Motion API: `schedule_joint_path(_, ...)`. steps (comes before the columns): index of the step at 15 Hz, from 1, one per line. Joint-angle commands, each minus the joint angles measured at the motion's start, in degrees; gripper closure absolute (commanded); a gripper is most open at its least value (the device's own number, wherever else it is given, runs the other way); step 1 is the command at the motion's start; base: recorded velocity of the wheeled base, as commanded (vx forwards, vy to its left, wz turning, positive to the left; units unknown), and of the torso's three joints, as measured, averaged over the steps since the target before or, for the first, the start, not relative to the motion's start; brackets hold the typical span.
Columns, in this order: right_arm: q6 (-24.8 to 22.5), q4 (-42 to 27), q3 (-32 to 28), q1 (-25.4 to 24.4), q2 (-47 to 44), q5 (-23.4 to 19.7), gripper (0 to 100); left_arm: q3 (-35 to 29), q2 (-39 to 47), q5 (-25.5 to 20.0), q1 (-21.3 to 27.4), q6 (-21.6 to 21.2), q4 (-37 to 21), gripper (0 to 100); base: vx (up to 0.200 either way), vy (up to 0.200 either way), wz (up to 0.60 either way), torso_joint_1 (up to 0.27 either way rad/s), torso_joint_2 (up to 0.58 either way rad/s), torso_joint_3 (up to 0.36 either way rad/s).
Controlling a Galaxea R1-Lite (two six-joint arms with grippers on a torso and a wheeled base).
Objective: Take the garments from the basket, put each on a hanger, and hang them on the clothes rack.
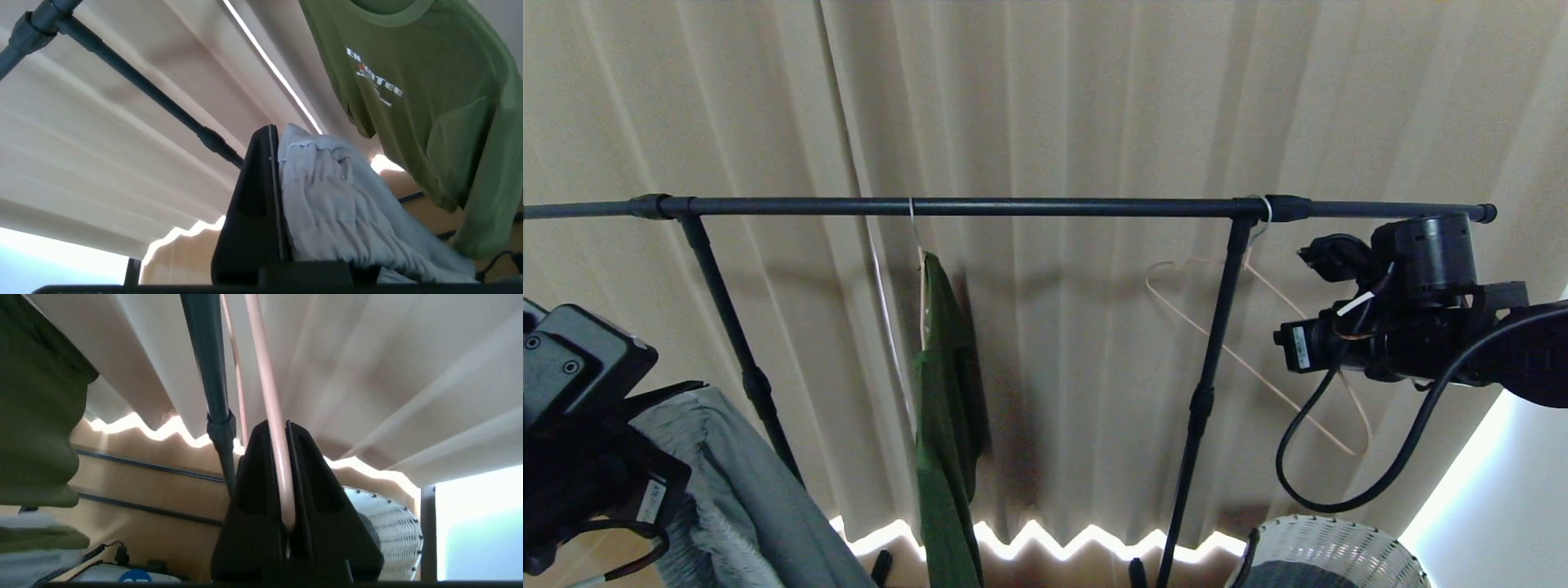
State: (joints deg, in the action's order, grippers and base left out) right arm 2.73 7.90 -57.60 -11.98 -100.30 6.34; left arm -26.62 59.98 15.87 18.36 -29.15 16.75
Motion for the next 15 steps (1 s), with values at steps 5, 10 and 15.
schedule_joint_path(5,1.84,0.1,0.74,0.21,4.68,0.16,100,-0.01,-0.12,0.12,-0.08,-0.03,0.04,100,0.0,0.0,0.0,0.0,0.0,0.0)
schedule_joint_path(10,2.02,0.27,10.23,2.23,14.61,1.75,100,2.19,-1.53,0.12,-0.43,0.14,0.04,100,0.0,0.0,0.0,0.0,0.0,0.0)
schedule_joint_path(15,2.1,5.99,17.35,5.83,17.25,5.0,100,3.51,-3.73,0.21,-0.52,0.5,0.04,100,0.0,0.0,0.0,0.0,0.0,0.0)
